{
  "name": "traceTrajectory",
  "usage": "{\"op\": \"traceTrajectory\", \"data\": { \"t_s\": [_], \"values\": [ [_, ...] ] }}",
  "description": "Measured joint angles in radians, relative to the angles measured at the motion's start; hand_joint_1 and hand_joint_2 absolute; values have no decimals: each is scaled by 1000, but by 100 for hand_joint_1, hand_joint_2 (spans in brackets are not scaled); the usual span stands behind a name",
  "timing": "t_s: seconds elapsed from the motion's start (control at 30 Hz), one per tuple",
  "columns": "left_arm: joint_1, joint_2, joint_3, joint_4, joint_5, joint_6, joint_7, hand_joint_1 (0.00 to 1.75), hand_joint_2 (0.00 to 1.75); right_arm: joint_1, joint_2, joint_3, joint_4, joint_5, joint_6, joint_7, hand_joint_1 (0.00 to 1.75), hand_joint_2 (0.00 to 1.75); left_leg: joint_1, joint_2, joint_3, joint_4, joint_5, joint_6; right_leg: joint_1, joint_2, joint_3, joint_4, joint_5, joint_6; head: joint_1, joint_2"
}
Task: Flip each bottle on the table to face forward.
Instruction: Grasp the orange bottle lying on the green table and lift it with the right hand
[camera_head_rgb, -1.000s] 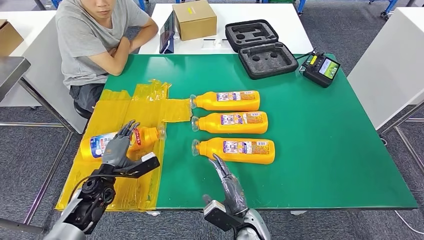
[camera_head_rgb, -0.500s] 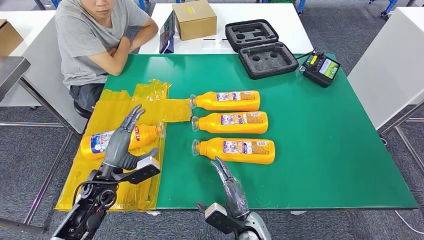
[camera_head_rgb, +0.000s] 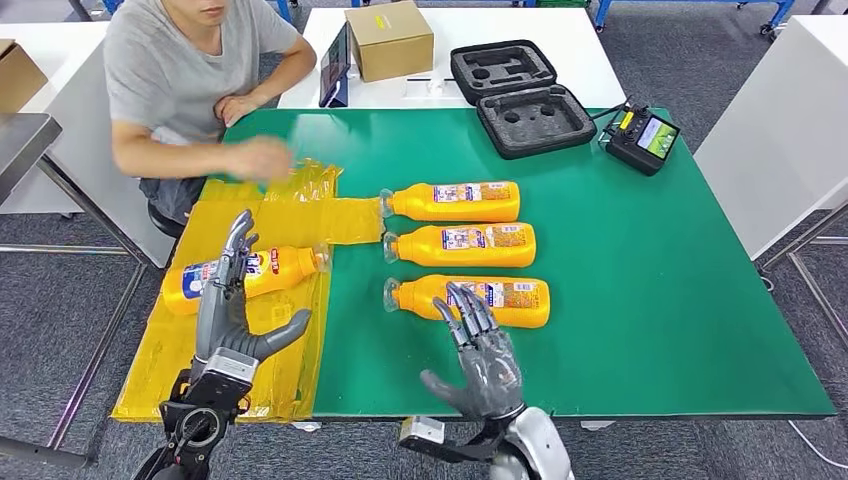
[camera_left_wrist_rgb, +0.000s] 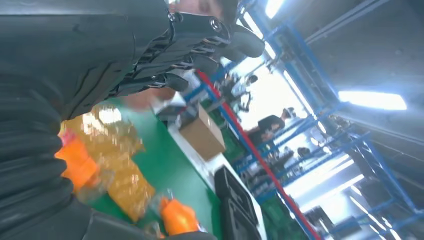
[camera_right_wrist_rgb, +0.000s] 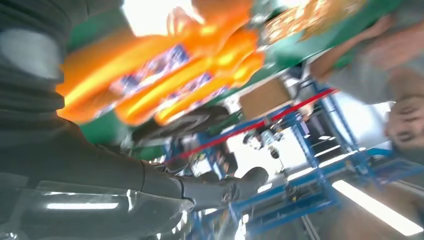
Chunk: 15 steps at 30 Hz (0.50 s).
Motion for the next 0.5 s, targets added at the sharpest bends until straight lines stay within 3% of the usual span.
{"op": "traceTrajectory", "data": {
  "t_s": [0.07,0.2,0.33,0.5],
  "values": [
    [10,-7,-8,-1,22,-21,-1,0,175,-5,-20,-16,-25,27,0,62,0,175,0,0,0,0,0,0,-1,0,0,0,0,1,0,0],
    [20,-23,-42,7,44,-43,-2,0,175,-31,-96,-24,-40,-14,24,151,0,0,-1,0,0,1,0,0,-3,0,0,0,1,2,0,0],
    [13,-44,-83,29,61,-64,-2,0,175,-58,-164,-26,-22,-62,79,186,0,0,-2,0,0,1,0,1,-3,0,0,-1,2,3,0,0],
    [3,-59,-108,50,65,-70,-2,0,175,-72,-206,-26,9,-75,92,191,0,0,-2,0,-1,1,0,1,-2,0,0,-1,2,3,0,0]
  ]
}}
